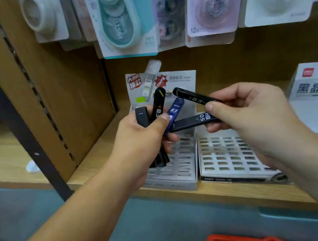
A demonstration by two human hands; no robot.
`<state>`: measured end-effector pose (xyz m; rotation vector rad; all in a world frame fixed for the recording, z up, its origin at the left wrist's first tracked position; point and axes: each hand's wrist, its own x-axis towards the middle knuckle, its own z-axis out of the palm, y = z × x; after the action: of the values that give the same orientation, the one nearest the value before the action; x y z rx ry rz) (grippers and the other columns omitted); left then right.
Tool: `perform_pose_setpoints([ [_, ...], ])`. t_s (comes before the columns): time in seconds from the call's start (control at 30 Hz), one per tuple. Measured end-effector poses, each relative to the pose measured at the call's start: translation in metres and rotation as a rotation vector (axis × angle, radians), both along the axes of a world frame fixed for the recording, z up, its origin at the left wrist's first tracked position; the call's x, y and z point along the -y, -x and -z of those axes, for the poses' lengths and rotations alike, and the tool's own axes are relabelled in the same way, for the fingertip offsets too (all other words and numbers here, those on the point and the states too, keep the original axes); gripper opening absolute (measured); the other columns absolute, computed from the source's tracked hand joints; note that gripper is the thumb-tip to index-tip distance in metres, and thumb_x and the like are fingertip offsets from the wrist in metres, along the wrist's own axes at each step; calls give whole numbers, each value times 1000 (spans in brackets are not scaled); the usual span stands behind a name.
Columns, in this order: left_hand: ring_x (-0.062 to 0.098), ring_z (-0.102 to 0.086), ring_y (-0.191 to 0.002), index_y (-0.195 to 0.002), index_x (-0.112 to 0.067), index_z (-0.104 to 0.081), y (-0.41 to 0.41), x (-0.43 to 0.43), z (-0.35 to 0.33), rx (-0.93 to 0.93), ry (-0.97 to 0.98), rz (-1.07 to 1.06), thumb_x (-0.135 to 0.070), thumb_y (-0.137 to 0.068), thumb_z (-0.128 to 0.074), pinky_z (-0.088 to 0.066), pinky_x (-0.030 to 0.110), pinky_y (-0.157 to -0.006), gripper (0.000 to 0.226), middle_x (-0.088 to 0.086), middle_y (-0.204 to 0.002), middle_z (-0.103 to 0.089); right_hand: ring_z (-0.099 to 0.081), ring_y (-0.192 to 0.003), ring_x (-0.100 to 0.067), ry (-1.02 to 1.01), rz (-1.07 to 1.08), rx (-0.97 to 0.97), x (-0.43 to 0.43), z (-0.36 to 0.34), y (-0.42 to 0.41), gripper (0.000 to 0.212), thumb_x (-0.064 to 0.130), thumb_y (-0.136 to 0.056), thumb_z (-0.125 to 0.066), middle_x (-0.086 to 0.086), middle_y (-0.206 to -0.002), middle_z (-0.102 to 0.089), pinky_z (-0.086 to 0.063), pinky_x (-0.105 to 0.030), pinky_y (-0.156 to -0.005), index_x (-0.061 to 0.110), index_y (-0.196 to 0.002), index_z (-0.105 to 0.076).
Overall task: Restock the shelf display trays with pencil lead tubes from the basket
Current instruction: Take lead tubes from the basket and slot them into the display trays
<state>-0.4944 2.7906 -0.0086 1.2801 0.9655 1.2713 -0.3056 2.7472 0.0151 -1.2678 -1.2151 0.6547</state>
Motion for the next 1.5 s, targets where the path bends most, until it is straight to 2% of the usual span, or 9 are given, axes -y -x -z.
perform_pose_setpoints([
  [0.2,24,-64,-79,-112,-13,-69,-42,8,-10,64,119,185,-13,-103,-63,-48,28,-55,11,10,-86,-75,-78,-72,-27,-19,-5,-58,14,-6,-40,14,8,-89,-79,-6,-89,-79,-62,-40,-75,15,-100,-75],
  [0.5,25,-64,-75,-106,-13,-69,-118,20,-21,53,56,144,-11,-102,-65,-49,30,-57,6,9,-78,-75,-74,-70,-26,-106,180,-120,41,-27,-127,8,10,-88,-81,-13,-79,-76,-62,-34,-65,8,-92,-74],
  [0.7,19,-65,-65,-107,-11,-69,-167,37,-26,50,22,169,-11,-101,-65,-50,30,-56,7,11,-79,-73,-78,-82,-22,-108,284,-179,61,-29,-181,12,13,-87,-81,-8,-80,-78,-62,-39,-83,14,-81,-71],
  [0.93,20,-55,-62,-108,-15,-70,-217,57,-29,79,29,214,-16,-102,-64,-49,30,-59,8,13,-74,-73,-78,-80,-24,-245,411,-328,64,-45,-214,19,1,-99,-52,0,-83,-64,-65,-43,-77,14,-110,-58],
  [1.03,21,-59,-65,-108,-19,-72,-233,62,-28,74,29,195,-20,-102,-66,-52,32,-63,9,11,-78,-76,-78,-80,-26,-210,383,-360,71,-47,-232,22,0,-104,-45,-11,-100,-57,-65,-42,-70,11,-120,-57],
  [1.13,18,-59,-63,-108,-21,-72,-246,65,-26,85,41,168,-21,-103,-65,-52,31,-62,8,10,-77,-77,-74,-73,-26,-97,268,-401,76,-37,-247,25,-7,-104,-44,-22,-95,-59,-63,-40,-65,5,-118,-60],
  [1.3,20,-58,-64,-107,-22,-71,-262,68,-24,84,49,157,-21,-103,-64,-50,35,-64,8,9,-77,-77,-44,-54,-20,64,207,-227,82,-20,-269,7,10,-97,-64,-6,-73,-67,-30,-30,-48,12,-102,-69],
  [1.37,21,-61,-67,-107,-22,-71,-268,69,-22,74,32,140,-20,-102,-65,-52,37,-66,8,8,-78,-78,-41,-51,-18,132,115,-154,85,-15,-270,17,27,-94,-73,-9,-79,-71,-24,-28,-48,11,-98,-72],
  [1.5,21,-64,-70,-107,-23,-70,-276,74,-17,50,19,127,-20,-102,-66,-54,38,-68,7,6,-79,-78,-42,-43,-12,111,137,-247,84,-12,-266,10,16,-95,-72,-7,-62,-61,-23,-24,-42,6,-94,-73],
])
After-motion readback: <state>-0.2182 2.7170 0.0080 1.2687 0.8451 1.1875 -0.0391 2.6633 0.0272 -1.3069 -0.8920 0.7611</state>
